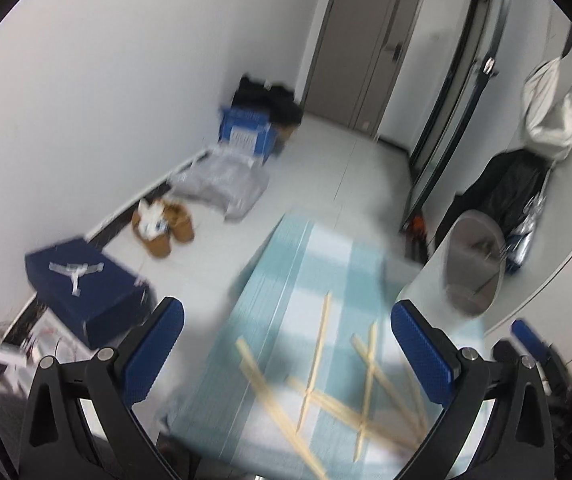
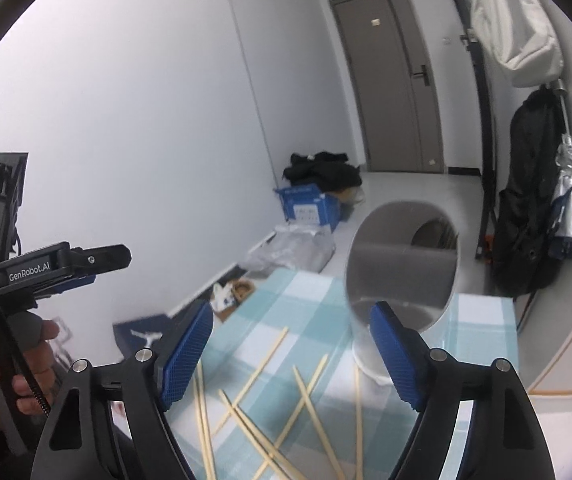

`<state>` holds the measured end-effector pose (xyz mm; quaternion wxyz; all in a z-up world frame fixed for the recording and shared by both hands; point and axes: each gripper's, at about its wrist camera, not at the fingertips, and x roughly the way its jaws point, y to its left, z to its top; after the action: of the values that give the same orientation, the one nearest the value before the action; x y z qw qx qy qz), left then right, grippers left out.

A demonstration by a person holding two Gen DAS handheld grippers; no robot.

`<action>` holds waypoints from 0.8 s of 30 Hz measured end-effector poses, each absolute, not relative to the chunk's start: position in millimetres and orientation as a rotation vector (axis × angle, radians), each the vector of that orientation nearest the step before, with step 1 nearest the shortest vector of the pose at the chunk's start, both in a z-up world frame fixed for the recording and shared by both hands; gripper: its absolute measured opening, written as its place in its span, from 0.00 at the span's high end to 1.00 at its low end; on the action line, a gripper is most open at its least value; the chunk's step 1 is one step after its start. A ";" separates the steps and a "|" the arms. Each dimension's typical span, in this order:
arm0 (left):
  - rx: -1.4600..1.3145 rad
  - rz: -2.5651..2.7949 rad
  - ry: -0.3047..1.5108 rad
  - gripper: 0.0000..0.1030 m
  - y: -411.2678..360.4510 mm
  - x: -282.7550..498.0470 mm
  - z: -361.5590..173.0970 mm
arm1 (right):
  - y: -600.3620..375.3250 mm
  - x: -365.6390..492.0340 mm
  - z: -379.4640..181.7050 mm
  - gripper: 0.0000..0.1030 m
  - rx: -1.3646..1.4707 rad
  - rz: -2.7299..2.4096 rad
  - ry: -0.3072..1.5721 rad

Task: Organize utensils
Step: 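Move both open grippers back over the loose wooden chopsticks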

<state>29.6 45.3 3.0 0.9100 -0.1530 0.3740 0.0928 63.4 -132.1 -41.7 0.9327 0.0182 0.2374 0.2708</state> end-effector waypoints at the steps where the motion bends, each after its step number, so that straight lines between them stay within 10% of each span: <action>1: -0.321 0.208 0.803 0.01 48.7 29.6 -5.4 | -131.1 64.1 -46.0 0.21 0.032 0.557 0.497; 24: -0.311 0.379 1.254 0.13 63.5 41.8 -117.0 | -121.6 89.5 -85.2 0.18 0.054 0.580 0.631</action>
<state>41.8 63.5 -117.0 0.7817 -0.1438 0.5808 0.1757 89.5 -121.6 -85.2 0.9093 0.0263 0.3057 0.2811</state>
